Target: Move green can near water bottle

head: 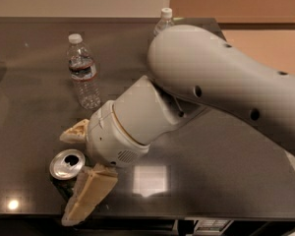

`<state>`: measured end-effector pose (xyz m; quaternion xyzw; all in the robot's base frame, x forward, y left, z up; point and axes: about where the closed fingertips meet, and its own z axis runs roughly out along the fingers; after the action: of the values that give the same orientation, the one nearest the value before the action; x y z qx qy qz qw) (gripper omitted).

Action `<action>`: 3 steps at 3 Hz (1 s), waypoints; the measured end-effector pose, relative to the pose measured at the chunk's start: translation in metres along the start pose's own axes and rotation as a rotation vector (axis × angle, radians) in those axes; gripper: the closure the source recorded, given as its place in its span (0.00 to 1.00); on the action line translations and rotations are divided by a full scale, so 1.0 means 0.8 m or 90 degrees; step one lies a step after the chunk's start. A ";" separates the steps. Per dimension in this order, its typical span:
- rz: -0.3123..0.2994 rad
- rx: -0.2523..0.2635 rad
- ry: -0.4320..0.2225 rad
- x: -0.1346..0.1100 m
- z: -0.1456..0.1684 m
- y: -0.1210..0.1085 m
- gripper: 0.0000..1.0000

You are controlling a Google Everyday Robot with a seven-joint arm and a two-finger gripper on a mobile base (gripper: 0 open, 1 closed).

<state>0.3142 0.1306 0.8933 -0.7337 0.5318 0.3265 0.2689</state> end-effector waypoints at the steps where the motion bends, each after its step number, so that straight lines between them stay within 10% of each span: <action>1: 0.010 -0.001 0.003 0.000 0.001 -0.006 0.41; 3: 0.040 0.031 0.013 0.011 -0.026 -0.050 0.87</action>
Offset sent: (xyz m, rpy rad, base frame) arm 0.0336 -0.0069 -0.0017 -0.0187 0.0367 -0.0657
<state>0.3585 0.1217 0.9016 -0.7132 0.5650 0.3144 0.2707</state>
